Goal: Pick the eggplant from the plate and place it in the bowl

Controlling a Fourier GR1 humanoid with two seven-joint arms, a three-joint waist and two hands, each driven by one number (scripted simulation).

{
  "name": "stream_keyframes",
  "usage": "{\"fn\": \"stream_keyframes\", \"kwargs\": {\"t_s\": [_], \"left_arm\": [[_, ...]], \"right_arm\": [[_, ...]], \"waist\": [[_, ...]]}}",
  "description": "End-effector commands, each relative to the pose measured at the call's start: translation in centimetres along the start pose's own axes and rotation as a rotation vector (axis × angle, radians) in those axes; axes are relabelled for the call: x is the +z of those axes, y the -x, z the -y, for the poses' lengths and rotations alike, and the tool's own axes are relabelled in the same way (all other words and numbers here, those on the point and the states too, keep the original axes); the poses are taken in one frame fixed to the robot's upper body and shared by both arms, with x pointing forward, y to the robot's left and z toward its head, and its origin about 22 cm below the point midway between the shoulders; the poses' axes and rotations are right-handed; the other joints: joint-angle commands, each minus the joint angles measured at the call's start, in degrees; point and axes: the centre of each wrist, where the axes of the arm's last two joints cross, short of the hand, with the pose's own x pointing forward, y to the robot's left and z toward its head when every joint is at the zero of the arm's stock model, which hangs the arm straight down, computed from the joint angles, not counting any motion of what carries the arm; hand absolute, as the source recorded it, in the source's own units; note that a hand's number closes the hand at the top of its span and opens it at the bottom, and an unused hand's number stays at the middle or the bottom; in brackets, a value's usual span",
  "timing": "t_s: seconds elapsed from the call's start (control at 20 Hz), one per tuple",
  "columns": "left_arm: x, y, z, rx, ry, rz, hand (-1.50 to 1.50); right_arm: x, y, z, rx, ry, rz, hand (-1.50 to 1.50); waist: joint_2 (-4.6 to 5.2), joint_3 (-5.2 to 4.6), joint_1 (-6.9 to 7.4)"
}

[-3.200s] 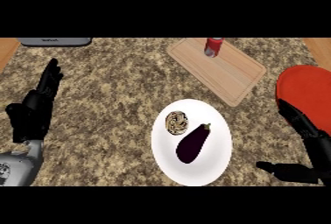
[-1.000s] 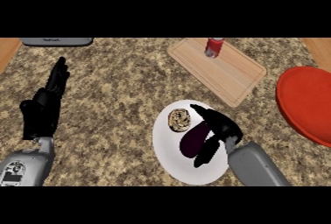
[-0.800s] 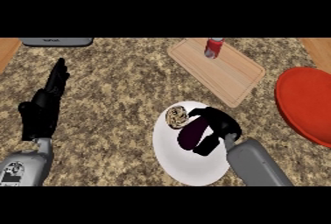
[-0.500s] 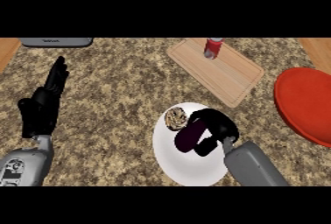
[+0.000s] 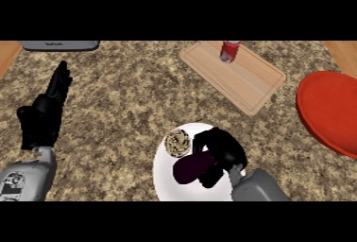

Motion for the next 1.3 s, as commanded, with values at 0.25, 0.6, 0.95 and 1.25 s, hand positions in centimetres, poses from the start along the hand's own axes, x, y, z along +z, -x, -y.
{"fn": "stream_keyframes", "kwargs": {"t_s": [0.25,0.6,0.95,1.25], "left_arm": [[0.0,0.7,0.5,-0.003,-0.01,-0.012,0.0],[0.5,1.1,-0.1,0.003,-0.016,-0.026,0.0],[-0.4,0.1,0.1,-0.009,-0.025,-0.011,0.0],[-0.6,-0.1,2.2,0.003,-0.002,0.02,0.0]], "right_arm": [[10.0,-7.0,-6.3,0.114,0.117,0.148,1.5],[15.7,-8.9,-1.6,-0.15,0.429,0.23,1.5],[18.0,-6.9,1.8,-0.125,0.681,0.074,1.5],[19.4,-2.9,7.2,-0.197,0.818,0.041,1.5]], "waist": [[0.27,0.28,-0.65],[0.11,0.29,-1.38],[0.25,0.28,-1.52],[0.86,0.37,-0.17]]}}
